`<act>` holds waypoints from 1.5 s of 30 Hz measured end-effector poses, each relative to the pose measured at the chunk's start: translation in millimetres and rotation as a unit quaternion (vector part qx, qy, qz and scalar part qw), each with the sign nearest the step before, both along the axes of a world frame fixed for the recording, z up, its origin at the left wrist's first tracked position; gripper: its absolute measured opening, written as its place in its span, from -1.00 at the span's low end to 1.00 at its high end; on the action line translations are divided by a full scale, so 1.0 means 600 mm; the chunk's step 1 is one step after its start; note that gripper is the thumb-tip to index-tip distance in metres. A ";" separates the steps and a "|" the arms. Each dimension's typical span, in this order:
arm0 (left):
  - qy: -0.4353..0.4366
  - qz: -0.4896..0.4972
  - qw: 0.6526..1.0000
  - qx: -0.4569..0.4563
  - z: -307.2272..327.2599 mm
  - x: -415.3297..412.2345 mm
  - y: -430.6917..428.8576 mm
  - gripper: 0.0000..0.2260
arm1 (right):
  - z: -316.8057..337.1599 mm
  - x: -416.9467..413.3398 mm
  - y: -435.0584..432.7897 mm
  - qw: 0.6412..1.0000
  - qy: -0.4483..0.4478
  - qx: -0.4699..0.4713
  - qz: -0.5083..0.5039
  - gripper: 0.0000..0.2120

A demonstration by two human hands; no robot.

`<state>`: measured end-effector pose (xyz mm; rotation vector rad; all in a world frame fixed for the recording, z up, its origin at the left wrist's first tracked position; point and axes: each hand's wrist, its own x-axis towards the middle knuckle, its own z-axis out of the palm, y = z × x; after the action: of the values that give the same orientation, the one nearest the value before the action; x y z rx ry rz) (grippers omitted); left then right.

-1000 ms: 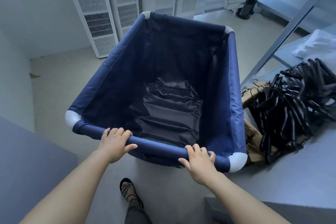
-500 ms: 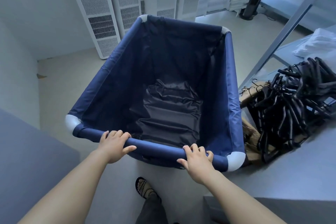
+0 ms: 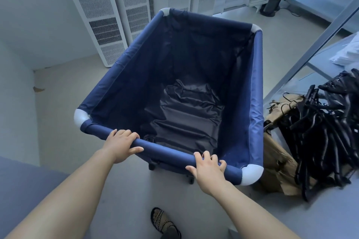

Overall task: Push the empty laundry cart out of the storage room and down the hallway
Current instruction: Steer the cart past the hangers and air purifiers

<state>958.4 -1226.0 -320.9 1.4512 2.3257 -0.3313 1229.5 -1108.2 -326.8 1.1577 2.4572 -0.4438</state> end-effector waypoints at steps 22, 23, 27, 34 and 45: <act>-0.028 -0.035 0.997 0.060 -0.020 -0.155 0.183 -0.58 | -0.005 -0.131 0.166 0.999 -0.006 0.031 -0.040 -0.56; -0.029 -0.034 0.997 0.058 -0.018 -0.153 0.184 -0.57 | -0.006 -0.130 0.167 0.999 -0.006 0.035 -0.039 -0.56; -0.021 -0.026 0.998 0.056 -0.011 -0.132 0.189 -0.56 | -0.009 -0.116 0.177 0.999 0.000 0.039 -0.032 -0.57; -0.028 0.003 0.998 0.058 -0.016 -0.037 0.200 -0.55 | -0.020 -0.029 0.226 0.999 0.002 0.047 -0.015 -0.57; -0.064 -0.022 0.998 0.018 -0.004 0.034 0.238 -0.55 | -0.007 0.051 0.309 0.999 -0.005 0.032 0.023 -0.55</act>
<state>978.7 -1082.9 -323.4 1.4967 2.2110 -0.2027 1260.2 -922.6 -331.1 1.1229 2.5005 -0.3467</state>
